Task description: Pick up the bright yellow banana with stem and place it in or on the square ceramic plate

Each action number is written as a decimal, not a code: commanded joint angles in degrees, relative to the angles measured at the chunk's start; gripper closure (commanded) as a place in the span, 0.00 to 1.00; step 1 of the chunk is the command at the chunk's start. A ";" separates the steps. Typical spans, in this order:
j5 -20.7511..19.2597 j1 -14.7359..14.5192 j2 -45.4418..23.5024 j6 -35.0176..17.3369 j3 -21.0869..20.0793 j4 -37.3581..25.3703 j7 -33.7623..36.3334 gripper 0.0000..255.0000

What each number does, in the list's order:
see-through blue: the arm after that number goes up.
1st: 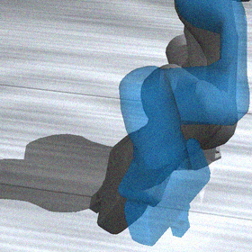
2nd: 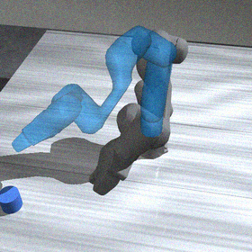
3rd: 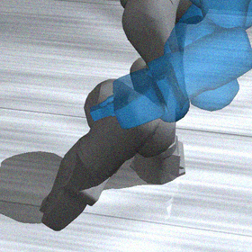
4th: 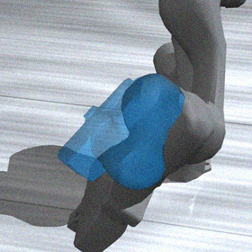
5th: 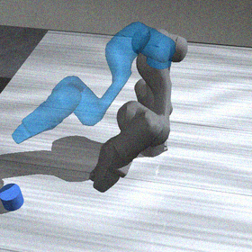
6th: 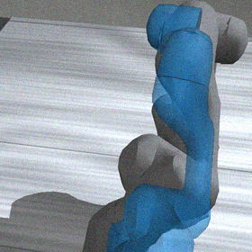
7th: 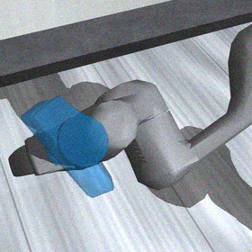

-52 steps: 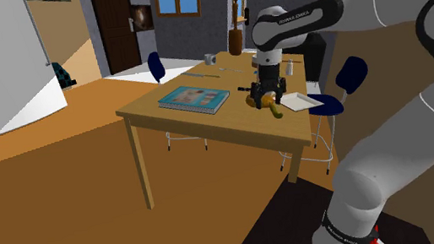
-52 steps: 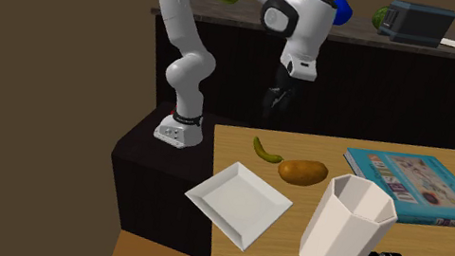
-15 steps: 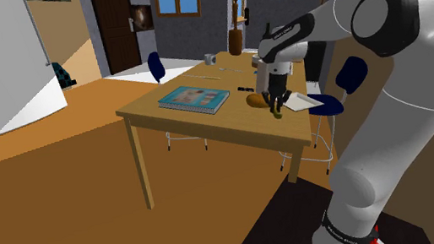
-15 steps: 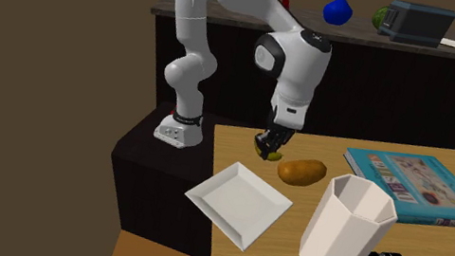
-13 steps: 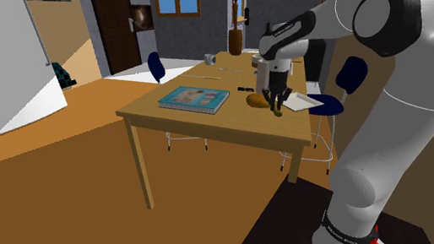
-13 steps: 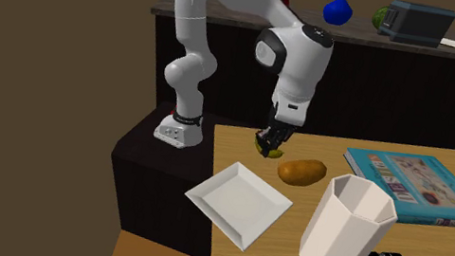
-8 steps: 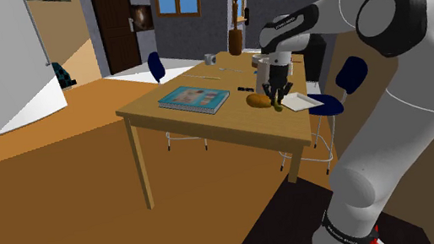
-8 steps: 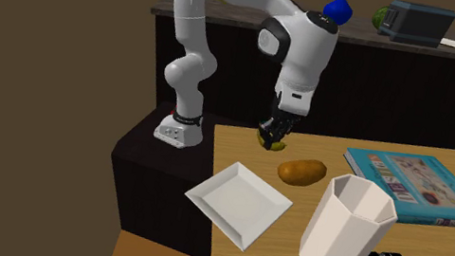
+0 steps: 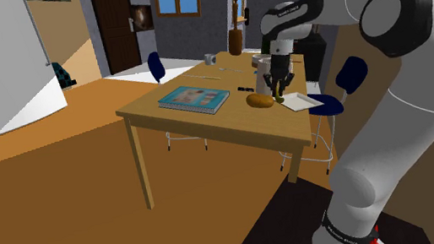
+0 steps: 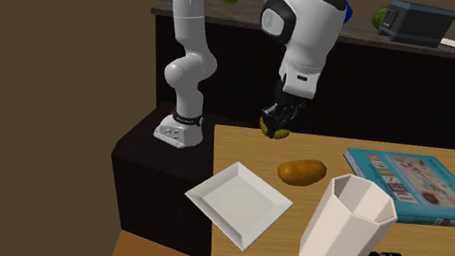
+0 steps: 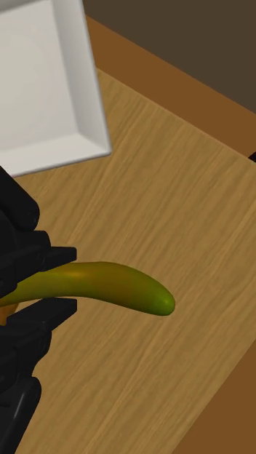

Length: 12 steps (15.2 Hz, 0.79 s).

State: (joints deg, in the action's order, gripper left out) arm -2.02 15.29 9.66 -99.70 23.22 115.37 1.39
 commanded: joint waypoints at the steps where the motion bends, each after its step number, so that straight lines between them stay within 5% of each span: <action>1: -0.02 -0.03 0.09 1.00 -0.06 -0.90 0.06 1.00; 12: 6.17 7.51 -17.92 4.78 8.41 -20.44 -17.51 1.00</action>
State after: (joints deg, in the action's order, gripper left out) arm 3.43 21.89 -6.63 -95.55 31.02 96.93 -14.46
